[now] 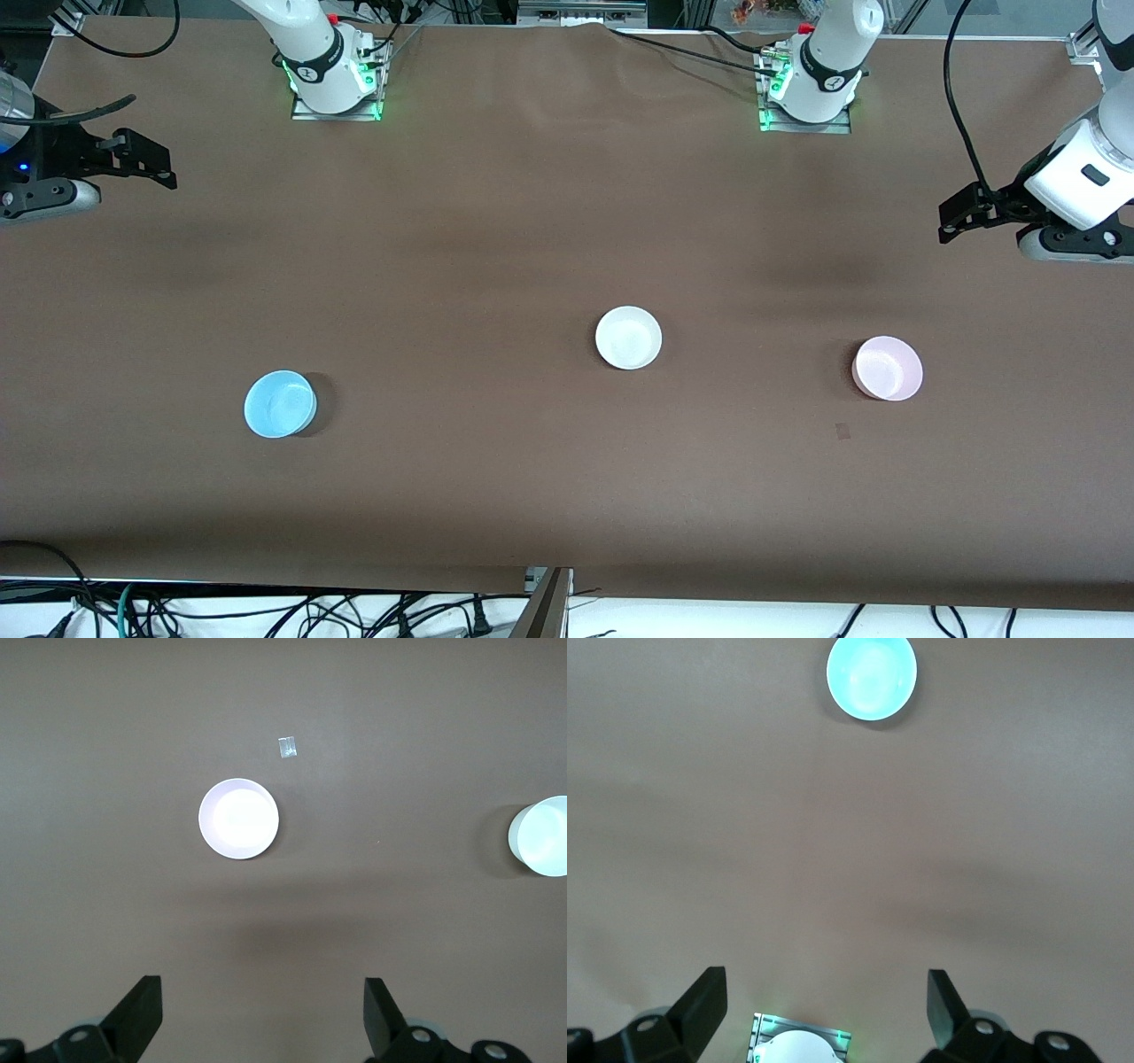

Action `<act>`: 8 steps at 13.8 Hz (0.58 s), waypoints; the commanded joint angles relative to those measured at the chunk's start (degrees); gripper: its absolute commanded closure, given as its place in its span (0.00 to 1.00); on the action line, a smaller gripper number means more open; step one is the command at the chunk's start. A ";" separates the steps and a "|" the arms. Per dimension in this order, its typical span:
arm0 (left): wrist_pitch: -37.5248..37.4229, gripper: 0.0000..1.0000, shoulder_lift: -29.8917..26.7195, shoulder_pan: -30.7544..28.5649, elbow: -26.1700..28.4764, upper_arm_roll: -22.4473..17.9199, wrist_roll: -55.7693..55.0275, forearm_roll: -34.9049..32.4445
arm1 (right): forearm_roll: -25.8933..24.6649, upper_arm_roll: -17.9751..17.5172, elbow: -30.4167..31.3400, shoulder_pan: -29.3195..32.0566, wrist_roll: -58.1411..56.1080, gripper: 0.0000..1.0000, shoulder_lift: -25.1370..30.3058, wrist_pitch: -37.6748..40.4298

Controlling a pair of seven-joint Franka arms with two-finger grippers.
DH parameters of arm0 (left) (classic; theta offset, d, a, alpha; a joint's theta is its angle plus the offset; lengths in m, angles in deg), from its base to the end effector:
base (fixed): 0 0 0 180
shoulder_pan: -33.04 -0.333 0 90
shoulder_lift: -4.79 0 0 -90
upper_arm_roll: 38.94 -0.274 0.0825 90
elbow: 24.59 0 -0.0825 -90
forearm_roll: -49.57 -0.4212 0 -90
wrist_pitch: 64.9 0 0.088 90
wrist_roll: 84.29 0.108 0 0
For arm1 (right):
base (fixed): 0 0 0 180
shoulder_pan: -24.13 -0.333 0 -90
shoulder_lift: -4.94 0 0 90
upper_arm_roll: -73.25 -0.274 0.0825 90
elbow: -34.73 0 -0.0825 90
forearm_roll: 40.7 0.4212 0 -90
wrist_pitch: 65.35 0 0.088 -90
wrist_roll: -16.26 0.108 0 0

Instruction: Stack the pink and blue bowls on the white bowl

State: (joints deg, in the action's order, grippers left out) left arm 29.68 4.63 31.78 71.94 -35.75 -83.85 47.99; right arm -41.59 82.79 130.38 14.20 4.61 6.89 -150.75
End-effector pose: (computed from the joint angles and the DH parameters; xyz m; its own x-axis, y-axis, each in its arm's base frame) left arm 0.5938 -0.0173 0.5318 0.9986 -0.0435 -0.0315 -0.0444 -0.9986 -0.0273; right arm 0.5704 0.0010 0.5450 0.9675 0.2082 -0.1438 0.2075 -0.9780 -0.0196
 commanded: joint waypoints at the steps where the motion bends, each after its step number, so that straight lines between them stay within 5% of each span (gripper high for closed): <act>1: -0.97 0.00 0.78 0.29 -1.60 0.33 -0.17 -1.05 | -0.17 -0.13 0.32 0.00 -0.74 0.00 0.34 -0.47; 8: -0.36 0.00 1.48 -0.06 -1.78 0.24 -0.43 -1.05 | -0.17 -0.13 0.32 0.00 -0.74 0.00 0.34 -0.38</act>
State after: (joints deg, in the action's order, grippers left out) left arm 29.74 5.27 31.78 71.89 -35.72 -83.86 47.99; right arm -41.59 82.79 130.38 14.20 4.61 6.88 -150.75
